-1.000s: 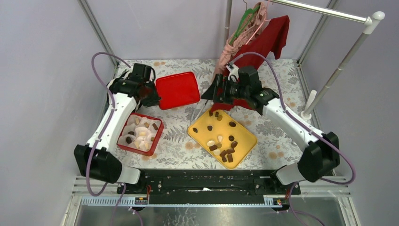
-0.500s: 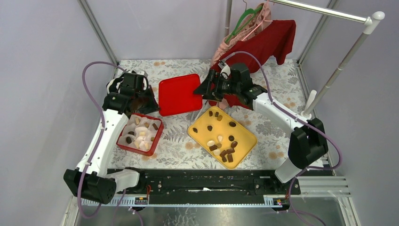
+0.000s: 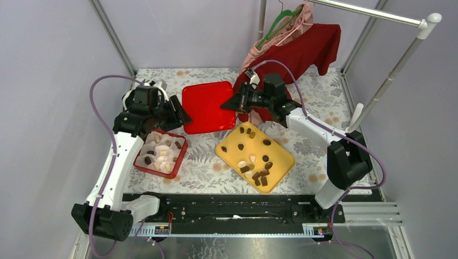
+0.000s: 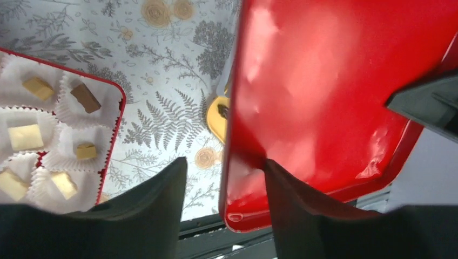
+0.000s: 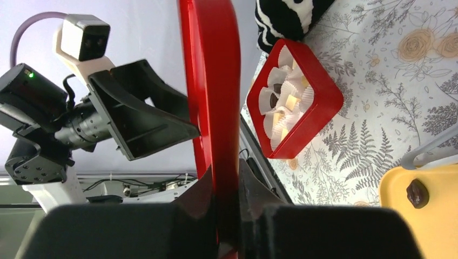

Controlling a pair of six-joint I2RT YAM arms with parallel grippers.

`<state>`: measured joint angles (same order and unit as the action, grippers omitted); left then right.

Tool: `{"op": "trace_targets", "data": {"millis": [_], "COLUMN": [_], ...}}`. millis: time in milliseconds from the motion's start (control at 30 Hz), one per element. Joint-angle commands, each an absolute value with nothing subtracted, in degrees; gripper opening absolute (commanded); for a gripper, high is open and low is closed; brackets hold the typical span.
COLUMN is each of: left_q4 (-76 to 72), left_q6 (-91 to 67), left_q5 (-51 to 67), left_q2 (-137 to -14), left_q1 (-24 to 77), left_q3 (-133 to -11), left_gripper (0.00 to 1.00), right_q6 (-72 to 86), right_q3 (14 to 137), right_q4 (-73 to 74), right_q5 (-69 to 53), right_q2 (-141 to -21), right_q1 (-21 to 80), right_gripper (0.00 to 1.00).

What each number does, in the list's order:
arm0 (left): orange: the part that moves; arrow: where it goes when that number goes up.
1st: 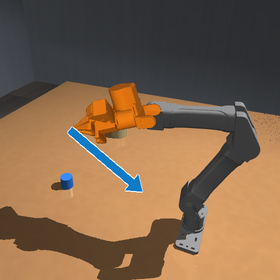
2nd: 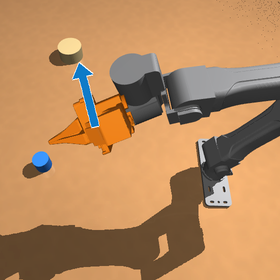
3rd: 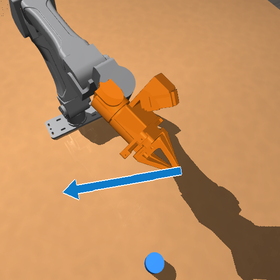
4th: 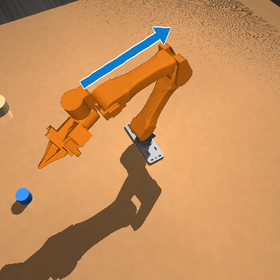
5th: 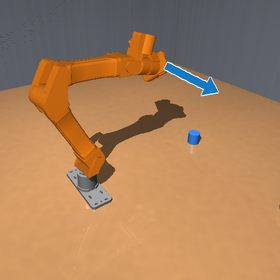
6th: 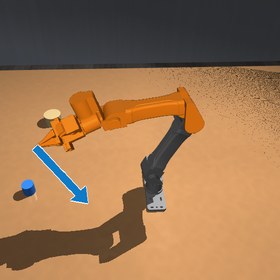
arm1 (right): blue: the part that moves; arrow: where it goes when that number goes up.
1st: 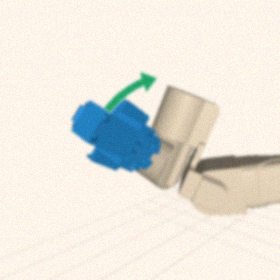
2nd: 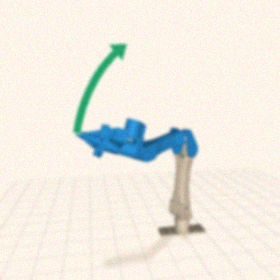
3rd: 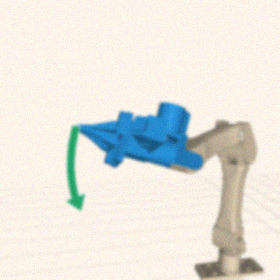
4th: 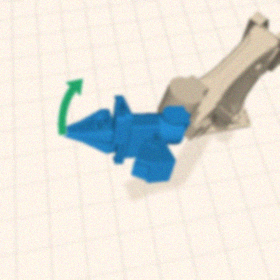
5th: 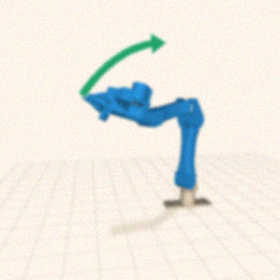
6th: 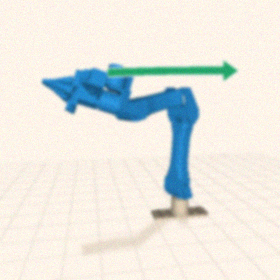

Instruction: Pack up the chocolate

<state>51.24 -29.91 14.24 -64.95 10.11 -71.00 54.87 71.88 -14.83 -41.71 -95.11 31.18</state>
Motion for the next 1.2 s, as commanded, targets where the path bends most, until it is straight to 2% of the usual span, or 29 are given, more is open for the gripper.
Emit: {"op": "trace_targets", "data": {"millis": [0,100,300,433,667,767,867,967,1033,1067,1167], "left_q4": [46.19,45.81,40.95,31.30,23.66,19.74,14.04,11.96,10.46,9.64,8.67], "left_q6": [-30.55,-29.50,-30.86,-37.29,-43.85,-46.77,-51.09,-52.51,-53.48,-54.11,-55.07], "left_q5": [22.65,27.15,39.48,48.04,53.76,56.63,59.97,61.08,61.33,61.49,61.20], "left_q2": [-64.95,-65.46,-65.94,-64.79,-64.39,-64.27,-63.86,-63.88,-63.82,-63.69,-63.39], "left_q1": [5.74,3.30,0.79,0.38,-1.54,-2.46,-3.60,-4.36,-4.68,-4.90,-5.34], "left_q3": [-71.33,-72.27,-69.70,-66.40,-65.60,-64.37,-61.81,-61.17,-61.03,-60.88,-60.56], "left_gripper": [0.74,0.96,0.98,0.91,0.60,0.50,0.50,0.65,0.69,0.68,0.47], "right_q6": [56.59,56.48,59.27,61.95,62.86,63.54,66.51,69.30,71.41,72.95,76.80], "right_q3": [71.62,71.20,71.23,71.77,72.07,72.08,72.22,72.78,72.73,72.55,72.03], "right_q4": [-22.07,-23.28,-29.27,-31.97,-31.43,-31.79,-35.55,-39.03,-41.75,-43.69,-48.67], "right_q5": [-46.10,-46.73,-51.30,-53.60,-54.62,-54.80,-55.71,-56.56,-56.97,-57.26,-57.95], "right_q2": [-94.12,-93.62,-95.05,-97.30,-99.06,-99.68,-101.38,-102.85,-103.68,-104.17,-105.33], "right_q1": [31.84,31.82,31.82,31.89,31.82,31.82,31.49,31.30,31.18,31.08,30.78], "right_gripper": [0.00,0.00,0.00,0.00,0.00,0.01,0.01,0.00,0.00,0.00,0.02]}}
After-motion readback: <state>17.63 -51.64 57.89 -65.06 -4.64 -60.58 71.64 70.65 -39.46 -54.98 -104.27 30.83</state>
